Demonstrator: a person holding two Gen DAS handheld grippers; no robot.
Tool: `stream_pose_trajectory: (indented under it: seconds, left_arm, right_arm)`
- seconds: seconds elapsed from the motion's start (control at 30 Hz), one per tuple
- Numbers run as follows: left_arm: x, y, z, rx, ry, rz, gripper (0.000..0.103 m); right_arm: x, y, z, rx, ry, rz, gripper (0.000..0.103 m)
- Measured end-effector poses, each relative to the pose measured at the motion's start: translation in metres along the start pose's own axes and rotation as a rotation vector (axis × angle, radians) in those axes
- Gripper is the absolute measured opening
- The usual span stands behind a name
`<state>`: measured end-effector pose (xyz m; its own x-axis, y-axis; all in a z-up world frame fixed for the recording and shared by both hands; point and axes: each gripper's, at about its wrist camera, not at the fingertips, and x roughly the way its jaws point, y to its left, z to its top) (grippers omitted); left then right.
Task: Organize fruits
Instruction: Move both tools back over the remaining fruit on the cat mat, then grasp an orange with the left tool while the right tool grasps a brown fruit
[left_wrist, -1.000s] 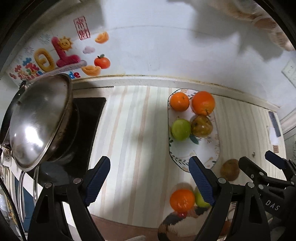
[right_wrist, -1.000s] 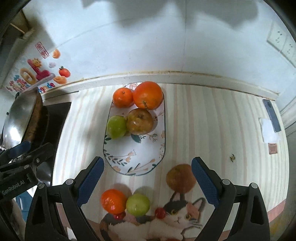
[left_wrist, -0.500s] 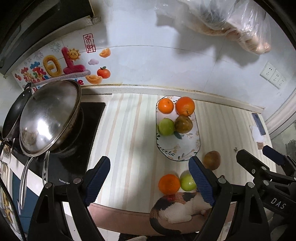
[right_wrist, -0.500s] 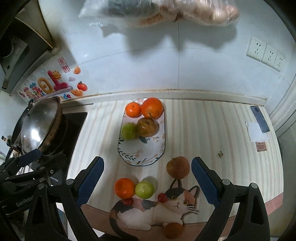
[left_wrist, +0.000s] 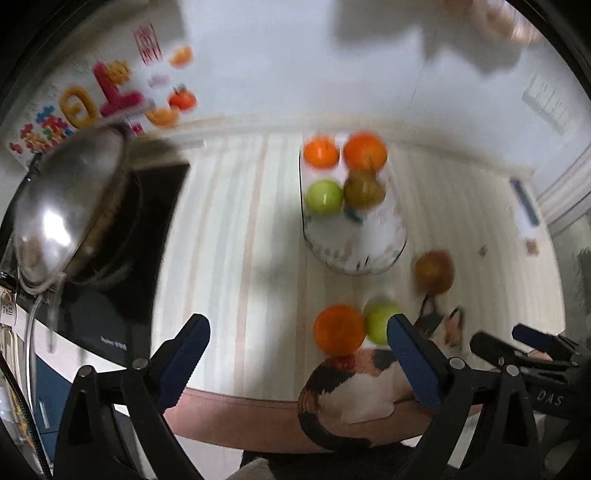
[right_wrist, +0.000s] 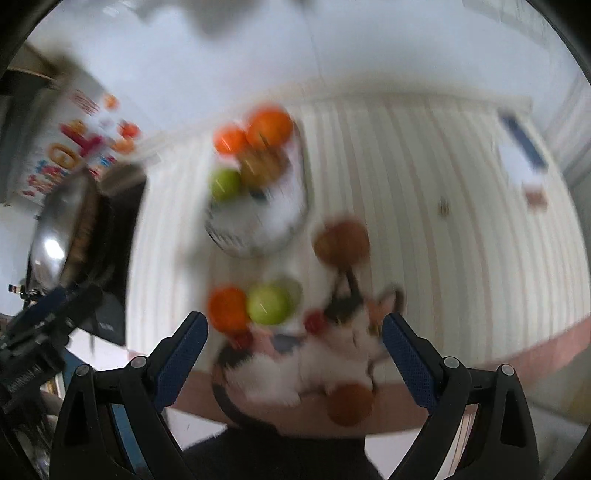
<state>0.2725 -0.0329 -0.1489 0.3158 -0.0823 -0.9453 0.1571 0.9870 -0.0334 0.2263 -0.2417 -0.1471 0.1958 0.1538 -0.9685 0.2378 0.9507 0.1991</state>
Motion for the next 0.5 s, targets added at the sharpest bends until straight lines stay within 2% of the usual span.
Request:
stream_pose_trajectory:
  seconds: [0.13,0.23,0.37,0.47,0.5]
  left_arm:
    - [0.05,-0.01,-0.005,0.036,0.124,0.018,0.098]
    - [0.076,-0.018,-0.009,0.067,0.179,0.03,0.098]
    - [0.101,-0.026,-0.009,0.096,0.23,0.028,0.098]
    - [0.123,-0.032,-0.008,0.118,0.278,0.012,0.098]
    - [0.131,-0.035,-0.007,0.124,0.301,-0.005,0.098]
  right_arm:
    - [0.058,-0.031,-0.022,0.055,0.175,-0.025,0.098]
    - [0.092,-0.052,-0.044,0.112,0.282,-0.016,0.097]
    - [0.115,-0.066,-0.065,0.154,0.349,0.0,0.094]
    - [0.126,-0.072,-0.075,0.178,0.378,0.022,0.078]
    - [0.13,-0.072,-0.078,0.175,0.387,0.027,0.068]
